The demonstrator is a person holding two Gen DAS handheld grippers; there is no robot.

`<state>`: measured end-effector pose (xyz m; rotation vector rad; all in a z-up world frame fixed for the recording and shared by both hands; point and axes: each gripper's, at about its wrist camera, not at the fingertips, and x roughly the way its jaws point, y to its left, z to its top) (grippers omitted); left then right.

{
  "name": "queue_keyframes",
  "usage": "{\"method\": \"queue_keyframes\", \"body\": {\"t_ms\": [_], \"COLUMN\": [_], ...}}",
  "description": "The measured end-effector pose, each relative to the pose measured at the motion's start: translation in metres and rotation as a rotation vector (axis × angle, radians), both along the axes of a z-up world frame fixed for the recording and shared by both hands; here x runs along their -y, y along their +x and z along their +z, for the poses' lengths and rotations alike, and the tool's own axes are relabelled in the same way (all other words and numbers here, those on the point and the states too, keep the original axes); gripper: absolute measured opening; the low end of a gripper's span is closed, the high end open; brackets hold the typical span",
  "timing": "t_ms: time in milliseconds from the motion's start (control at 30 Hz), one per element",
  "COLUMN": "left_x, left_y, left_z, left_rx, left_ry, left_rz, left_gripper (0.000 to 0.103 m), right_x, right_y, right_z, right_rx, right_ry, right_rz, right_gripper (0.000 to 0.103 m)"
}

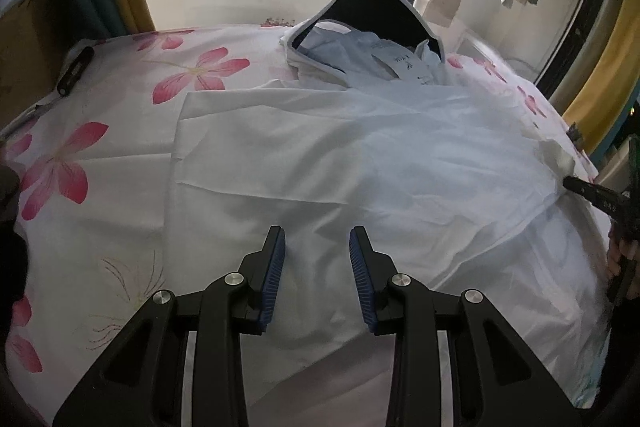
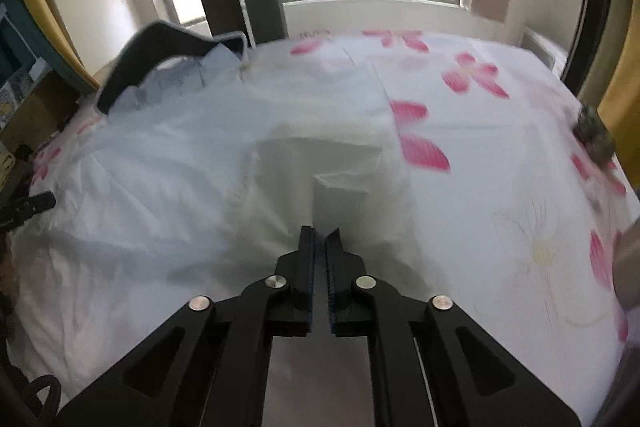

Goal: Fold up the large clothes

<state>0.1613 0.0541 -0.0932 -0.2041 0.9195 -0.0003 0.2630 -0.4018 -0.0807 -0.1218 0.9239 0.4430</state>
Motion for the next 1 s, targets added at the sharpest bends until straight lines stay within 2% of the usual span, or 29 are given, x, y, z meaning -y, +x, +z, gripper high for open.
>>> {"method": "queue_keyframes", "body": {"t_ms": [300,467,667,700,800,833,867,900,1000], "left_x": [-0.022,-0.049,-0.074,-0.076,-0.081,-0.082,-0.083,-0.083,-0.084], "left_y": [0.005,0.023,0.043,0.046,0.049,0.049,0.05,0.051,0.049], "left_z": [0.02,0.017,0.002,-0.001,-0.004,-0.004,-0.005,-0.007,-0.005], "left_rx": [0.034,0.012,-0.017,-0.026,-0.008,0.002,0.004,0.0,0.035], "left_ry": [0.054,0.1,0.091,0.086,0.078,0.07,0.063,0.063,0.074], "left_rz": [0.035,0.083,0.109,0.108,0.093,0.091,0.087,0.08,0.092], "left_gripper": [0.035,0.035,0.035,0.035,0.035,0.032,0.006,0.001,0.001], "right_x": [0.022,0.007,-0.008,-0.01,-0.018,-0.021,-0.024,-0.028,-0.04], "right_y": [0.008,0.033,0.054,0.055,0.054,0.054,0.052,0.05,0.05], "right_z": [0.022,0.016,0.003,0.001,-0.003,-0.001,0.003,0.009,0.026], "right_rx": [0.085,0.083,0.053,0.048,0.031,0.025,0.036,0.057,0.128], "right_ry": [0.028,-0.013,-0.042,-0.049,-0.065,-0.053,-0.054,-0.068,-0.112], "right_rz": [-0.022,0.036,0.084,0.089,0.129,0.135,0.146,0.157,0.174], "right_gripper": [0.045,0.045,0.045,0.044,0.008,0.007,0.006,0.004,0.003]}}
